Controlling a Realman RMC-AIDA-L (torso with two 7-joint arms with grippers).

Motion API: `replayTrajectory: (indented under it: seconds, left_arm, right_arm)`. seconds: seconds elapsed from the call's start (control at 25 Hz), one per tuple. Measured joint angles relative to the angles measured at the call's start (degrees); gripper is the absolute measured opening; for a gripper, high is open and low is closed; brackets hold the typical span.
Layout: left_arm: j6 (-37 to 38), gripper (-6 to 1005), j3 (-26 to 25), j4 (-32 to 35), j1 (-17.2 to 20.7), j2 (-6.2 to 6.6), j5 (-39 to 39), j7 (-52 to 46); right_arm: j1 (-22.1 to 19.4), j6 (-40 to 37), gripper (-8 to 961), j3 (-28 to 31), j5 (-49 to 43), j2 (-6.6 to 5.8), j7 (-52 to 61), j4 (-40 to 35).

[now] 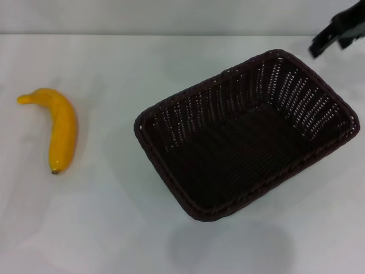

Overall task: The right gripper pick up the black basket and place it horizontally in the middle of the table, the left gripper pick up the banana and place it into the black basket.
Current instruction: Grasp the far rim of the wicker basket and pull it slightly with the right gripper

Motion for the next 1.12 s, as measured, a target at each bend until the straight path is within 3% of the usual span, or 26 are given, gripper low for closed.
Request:
replayTrajectory:
  seconds: [0.24,1.12]
  left_arm:
    - [-0.1,894,-0.03,0.01,-0.38,0.51,0.16,0.16]
    - [-0.53,894,0.41,-0.05,0.04,1.47,0.57,-0.07]
  right_arm:
    - [2.42,-1.42,723,-0.4,-4.71,2.15,1.32,4.89]
    - [4.17,-12.81,729,-2.02,-5.31,3.63,3.34,20.55]
